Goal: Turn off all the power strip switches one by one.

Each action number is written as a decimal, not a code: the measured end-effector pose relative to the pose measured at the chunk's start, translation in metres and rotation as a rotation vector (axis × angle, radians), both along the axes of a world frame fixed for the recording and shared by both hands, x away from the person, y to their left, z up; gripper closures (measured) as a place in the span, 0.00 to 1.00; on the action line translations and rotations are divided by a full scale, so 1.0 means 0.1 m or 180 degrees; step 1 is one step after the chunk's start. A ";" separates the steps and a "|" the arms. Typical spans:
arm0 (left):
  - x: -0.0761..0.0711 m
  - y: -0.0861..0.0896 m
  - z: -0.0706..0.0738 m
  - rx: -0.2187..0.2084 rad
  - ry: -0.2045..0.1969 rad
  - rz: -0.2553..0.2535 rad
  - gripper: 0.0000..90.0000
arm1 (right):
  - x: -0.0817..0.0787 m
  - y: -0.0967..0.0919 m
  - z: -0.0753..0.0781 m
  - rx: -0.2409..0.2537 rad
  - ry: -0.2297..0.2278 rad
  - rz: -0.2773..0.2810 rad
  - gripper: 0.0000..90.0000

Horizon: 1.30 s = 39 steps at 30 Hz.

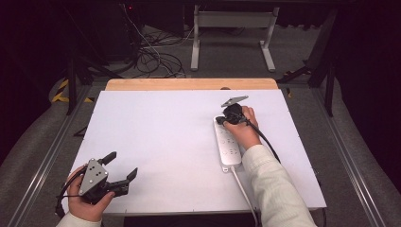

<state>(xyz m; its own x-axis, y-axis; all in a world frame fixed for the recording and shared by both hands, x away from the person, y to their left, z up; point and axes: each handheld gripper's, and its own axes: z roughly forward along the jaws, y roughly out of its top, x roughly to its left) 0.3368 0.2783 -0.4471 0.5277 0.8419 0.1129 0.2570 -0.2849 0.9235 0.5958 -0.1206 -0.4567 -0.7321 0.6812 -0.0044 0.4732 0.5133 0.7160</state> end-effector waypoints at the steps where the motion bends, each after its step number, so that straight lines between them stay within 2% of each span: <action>1: 0.00 0.00 0.00 0.0001 -0.0004 -0.0003 0.16 | 0.00 0.00 0.00 0.0000 -0.0001 0.0000 1.00; 4: 0.00 0.00 0.00 -0.0007 0.0002 0.0005 0.16 | 0.00 0.00 0.02 -0.0056 -0.0020 0.0016 1.00; 6: 0.01 0.01 0.00 0.0009 0.0005 0.0001 0.16 | -0.02 -0.01 0.09 -0.0109 -0.0169 0.0034 1.00; 8: 0.02 0.02 0.00 0.0006 0.0006 0.0009 0.16 | -0.06 -0.04 0.19 0.0199 -0.0269 0.0059 1.00; 10: 0.02 0.02 0.00 0.0001 0.0011 0.0013 0.16 | -0.11 -0.05 0.30 0.0339 -0.0346 0.0103 1.00; 14: 0.01 0.01 0.00 0.0022 0.0000 0.0001 0.16 | -0.22 -0.03 0.43 0.0368 -0.0436 0.0232 1.00; 22: 0.02 0.01 0.00 0.0026 0.0010 0.0007 0.16 | -0.32 -0.01 0.52 0.0410 -0.0525 0.0321 0.99; 23: 0.02 0.01 0.00 0.0029 0.0011 0.0007 0.16 | -0.33 -0.01 0.53 0.0427 -0.0525 0.0315 0.93; 27: 0.02 0.01 0.00 0.0029 0.0012 0.0005 0.16 | -0.36 -0.03 0.56 0.0483 -0.0536 0.0318 0.87; 30: 0.02 0.01 0.00 0.0009 0.0011 0.0010 0.16 | -0.41 -0.01 0.59 0.0544 -0.0547 0.0354 0.77; 35: 0.02 0.01 0.00 0.0032 0.0006 0.0010 0.16 | -0.50 -0.02 0.65 0.0651 -0.0595 0.0379 0.52; 39: 0.02 0.00 0.00 0.0039 0.0012 0.0005 0.16 | -0.56 -0.05 0.70 0.0724 -0.0588 0.0402 0.44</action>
